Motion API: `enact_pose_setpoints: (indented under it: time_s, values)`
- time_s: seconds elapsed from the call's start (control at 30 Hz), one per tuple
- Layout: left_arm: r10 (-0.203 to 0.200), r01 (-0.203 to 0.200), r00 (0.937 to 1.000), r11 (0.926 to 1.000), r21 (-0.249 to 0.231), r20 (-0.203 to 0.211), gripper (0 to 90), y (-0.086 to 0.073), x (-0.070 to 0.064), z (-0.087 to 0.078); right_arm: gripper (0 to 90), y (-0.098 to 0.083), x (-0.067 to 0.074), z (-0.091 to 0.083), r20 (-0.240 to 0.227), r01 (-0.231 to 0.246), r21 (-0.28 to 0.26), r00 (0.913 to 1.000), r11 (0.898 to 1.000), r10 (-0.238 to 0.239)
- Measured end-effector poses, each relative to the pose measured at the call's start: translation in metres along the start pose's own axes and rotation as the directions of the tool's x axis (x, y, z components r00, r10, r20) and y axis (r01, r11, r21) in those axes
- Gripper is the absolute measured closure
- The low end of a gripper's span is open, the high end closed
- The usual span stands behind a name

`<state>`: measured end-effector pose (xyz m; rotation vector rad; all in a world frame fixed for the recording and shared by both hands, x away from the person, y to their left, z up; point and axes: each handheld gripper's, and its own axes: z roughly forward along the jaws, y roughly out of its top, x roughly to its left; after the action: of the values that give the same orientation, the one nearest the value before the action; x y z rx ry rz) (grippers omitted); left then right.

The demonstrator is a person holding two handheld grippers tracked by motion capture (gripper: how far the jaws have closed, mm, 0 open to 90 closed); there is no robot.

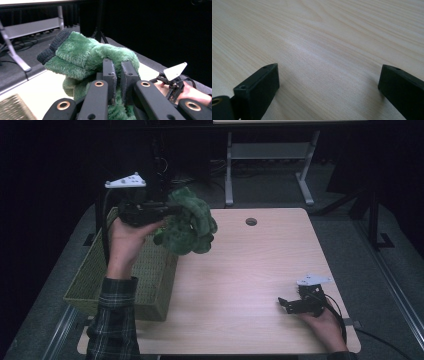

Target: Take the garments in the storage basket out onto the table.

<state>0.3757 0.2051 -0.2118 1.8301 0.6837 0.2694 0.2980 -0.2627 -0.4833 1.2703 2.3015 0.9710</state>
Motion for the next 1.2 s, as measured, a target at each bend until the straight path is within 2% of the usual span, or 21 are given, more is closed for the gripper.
enact_pose_setpoints:
  time_s: [0.17,0.4,0.63,0.77,1.1,1.2]
  values:
    - [0.001,-0.001,0.9996,0.9999,0.012,0.029,84.0,-0.003,-0.011,0.026,3.2,0.0,0.0,0.0,-0.001,-0.002,-0.001,1.0,1.0,0.002]
    - [-0.009,0.009,0.9984,0.9999,0.014,0.055,84.0,-0.012,-0.022,0.05,3.2,0.0,0.0,0.0,-0.002,-0.003,0.0,1.0,1.0,0.003]
    - [-0.015,0.012,0.9964,0.9991,0.04,0.083,84.1,-0.023,-0.03,0.073,3.2,0.0,0.0,0.0,-0.005,-0.001,-0.001,1.0,1.0,0.001]
    - [-0.037,0.03,0.9934,0.9977,0.06,0.109,84.0,-0.036,-0.035,0.09,3.2,0.0,0.001,0.0,-0.007,0.0,0.0,1.0,1.0,0.0]
    - [-0.058,0.042,0.9862,0.9934,0.107,0.155,84.1,-0.058,-0.049,0.118,3.2,0.0,0.001,0.0,-0.01,0.004,-0.001,0.9999,1.0,-0.004]
    - [-0.073,0.051,0.9817,0.9908,0.125,0.176,84.1,-0.069,-0.056,0.133,3.2,0.0,0.001,0.0,-0.011,0.004,0.0,0.9999,1.0,-0.004]
